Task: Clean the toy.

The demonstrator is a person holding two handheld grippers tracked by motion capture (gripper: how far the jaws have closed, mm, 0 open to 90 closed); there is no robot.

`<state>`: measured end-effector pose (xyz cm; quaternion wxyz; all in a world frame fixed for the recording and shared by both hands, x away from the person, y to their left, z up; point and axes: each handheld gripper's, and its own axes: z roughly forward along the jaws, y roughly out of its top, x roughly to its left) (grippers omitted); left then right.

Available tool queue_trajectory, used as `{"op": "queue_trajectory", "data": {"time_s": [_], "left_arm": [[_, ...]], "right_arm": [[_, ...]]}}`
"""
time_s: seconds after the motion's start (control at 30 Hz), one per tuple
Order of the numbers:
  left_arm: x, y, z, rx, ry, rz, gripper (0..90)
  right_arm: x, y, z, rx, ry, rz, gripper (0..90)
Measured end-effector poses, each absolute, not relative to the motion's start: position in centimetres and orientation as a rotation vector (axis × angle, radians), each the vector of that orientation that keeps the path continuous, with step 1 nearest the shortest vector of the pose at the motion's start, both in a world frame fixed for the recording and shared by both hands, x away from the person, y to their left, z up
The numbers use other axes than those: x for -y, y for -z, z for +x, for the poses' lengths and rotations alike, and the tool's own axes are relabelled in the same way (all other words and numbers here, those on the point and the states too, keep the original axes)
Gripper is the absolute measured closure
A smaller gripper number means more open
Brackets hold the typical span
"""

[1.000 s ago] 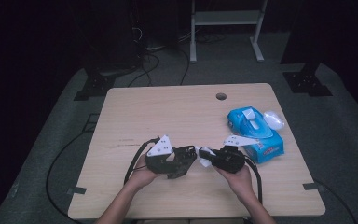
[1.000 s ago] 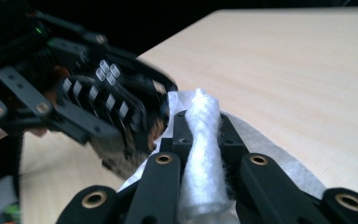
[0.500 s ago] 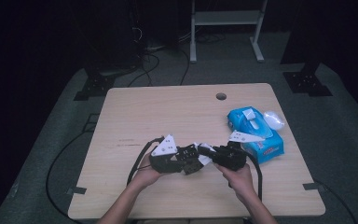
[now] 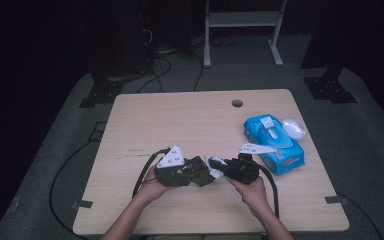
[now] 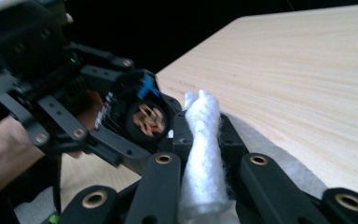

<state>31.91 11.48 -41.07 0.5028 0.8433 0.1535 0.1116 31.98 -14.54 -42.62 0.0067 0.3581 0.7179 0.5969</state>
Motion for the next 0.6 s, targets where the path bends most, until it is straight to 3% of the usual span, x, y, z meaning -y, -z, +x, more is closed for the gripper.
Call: {"op": "queue_trajectory", "data": {"time_s": [0.6], "left_arm": [[-17.5,42.6,30.0,-0.419,-0.242,2.106,57.4]], "right_arm": [[10.3,44.1,31.7,-2.381,-1.675,1.002,81.2]]}}
